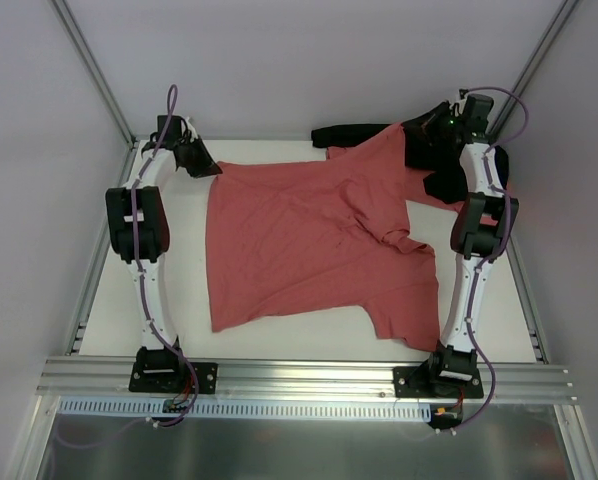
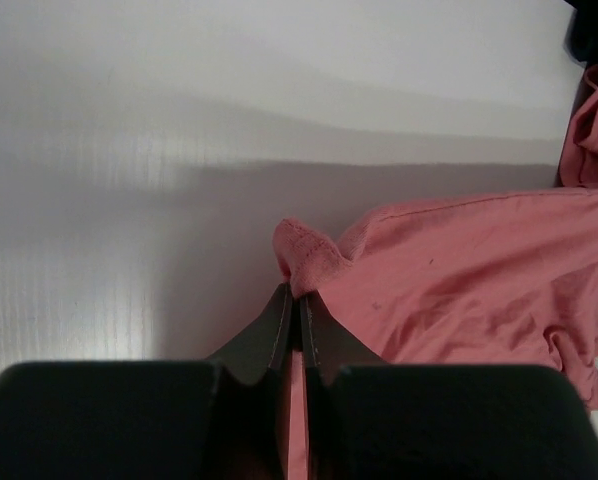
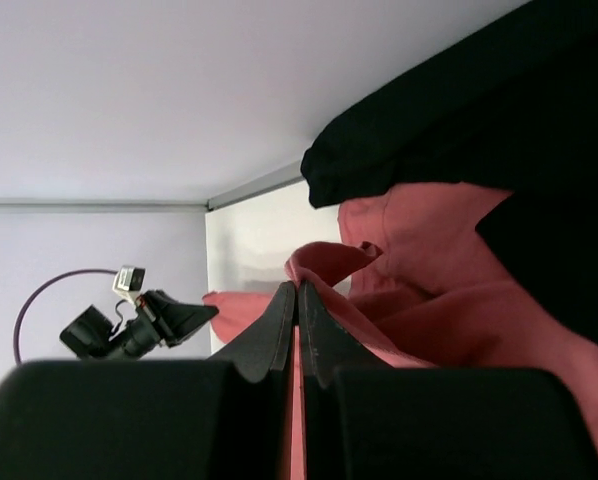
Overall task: Fold and stack the t-shirts
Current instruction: Flatten out the tshirt
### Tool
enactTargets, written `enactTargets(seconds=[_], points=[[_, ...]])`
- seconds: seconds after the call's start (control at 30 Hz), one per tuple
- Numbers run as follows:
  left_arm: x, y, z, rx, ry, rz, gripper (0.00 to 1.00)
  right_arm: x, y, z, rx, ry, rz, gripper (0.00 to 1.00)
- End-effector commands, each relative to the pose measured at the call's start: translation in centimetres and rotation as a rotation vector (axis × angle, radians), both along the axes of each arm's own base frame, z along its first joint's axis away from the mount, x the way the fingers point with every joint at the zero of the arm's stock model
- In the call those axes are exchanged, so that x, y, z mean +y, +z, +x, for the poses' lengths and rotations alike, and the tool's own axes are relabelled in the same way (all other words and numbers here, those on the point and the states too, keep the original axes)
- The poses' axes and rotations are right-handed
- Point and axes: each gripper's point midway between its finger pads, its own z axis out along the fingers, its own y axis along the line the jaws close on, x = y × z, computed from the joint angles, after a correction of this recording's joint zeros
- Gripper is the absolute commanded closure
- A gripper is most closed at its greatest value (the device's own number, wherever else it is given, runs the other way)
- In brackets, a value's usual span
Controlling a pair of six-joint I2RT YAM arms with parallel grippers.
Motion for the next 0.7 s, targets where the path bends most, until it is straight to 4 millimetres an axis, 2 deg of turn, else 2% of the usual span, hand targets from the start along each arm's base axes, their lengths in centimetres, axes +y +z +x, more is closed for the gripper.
enactTargets(seconds=[0.0, 0.17, 0.33, 0.43, 0.67], points=[[-0.6, 4.3, -0.6, -0.091, -0.056, 0.021, 1.00, -1.2, 4.7, 2.2, -0.183, -0.055, -0.003, 1.00], [0.6, 6.2, -0.4, -0.138, -0.059, 0.098, 1.00, -2.0, 5.1, 3.2, -0.224, -0.096, -0.025, 1.00], [2.7, 8.8, 0.8, -0.205, -0.020, 0.159, 1.00, -2.7, 5.6, 3.6, -0.264, -0.119, -0.064, 1.00], [3.5, 11.1, 1.9, -0.268, -0.011, 0.190, 1.00, -3.2, 6.6, 4.1, -0.322, -0.139, -0.092, 1.00], [4.4, 12.4, 2.3, -0.305, -0.004, 0.205, 1.00, -4.4, 8.3, 5.1, -0.397, -0.194, -0.121, 1.00]])
